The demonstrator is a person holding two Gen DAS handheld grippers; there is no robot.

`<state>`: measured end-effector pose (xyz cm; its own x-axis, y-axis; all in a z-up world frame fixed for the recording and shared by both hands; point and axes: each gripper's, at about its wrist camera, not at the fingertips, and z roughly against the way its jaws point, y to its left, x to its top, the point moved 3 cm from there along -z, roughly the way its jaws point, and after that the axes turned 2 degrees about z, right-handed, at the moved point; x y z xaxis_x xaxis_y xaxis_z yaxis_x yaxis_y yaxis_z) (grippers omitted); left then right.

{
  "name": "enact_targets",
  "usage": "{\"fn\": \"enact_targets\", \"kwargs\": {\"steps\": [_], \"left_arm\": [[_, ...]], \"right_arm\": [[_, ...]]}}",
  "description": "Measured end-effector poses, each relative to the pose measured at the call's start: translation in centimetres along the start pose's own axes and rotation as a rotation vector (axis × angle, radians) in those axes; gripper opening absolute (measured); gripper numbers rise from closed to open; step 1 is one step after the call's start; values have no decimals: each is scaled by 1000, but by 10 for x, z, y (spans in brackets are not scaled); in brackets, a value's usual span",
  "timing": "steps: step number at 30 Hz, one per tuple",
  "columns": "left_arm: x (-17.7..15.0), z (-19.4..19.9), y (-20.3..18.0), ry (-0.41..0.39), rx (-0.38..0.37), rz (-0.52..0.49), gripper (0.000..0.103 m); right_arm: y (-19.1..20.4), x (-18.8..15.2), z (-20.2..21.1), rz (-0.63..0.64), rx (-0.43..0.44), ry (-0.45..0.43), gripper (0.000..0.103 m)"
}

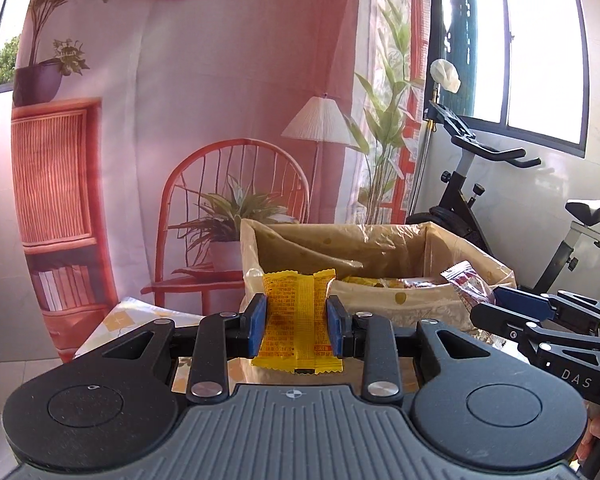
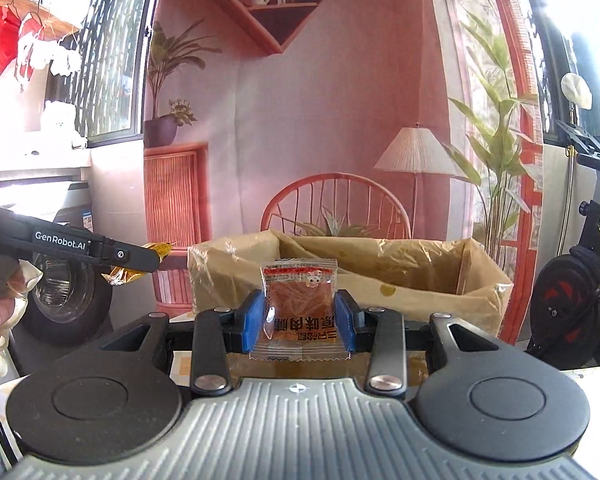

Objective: Organize snacks
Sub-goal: 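Lift both held snacks up over the lined box, then open both grippers over the box to drop the snacks inside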

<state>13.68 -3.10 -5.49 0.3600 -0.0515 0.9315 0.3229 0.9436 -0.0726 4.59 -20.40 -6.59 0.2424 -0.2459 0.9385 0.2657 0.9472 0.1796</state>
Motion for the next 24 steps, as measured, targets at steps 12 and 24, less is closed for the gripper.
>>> {"fn": "enact_targets", "kwargs": {"steps": [12, 24], "left_arm": [[36, -97, -26, 63, -11, -42, 34], [25, -97, 3, 132, 14, -8, 47]], "right_arm": [[-59, 26, -74, -63, -86, 119, 41], [-60, 16, -74, -108, -92, 154, 56]]}}
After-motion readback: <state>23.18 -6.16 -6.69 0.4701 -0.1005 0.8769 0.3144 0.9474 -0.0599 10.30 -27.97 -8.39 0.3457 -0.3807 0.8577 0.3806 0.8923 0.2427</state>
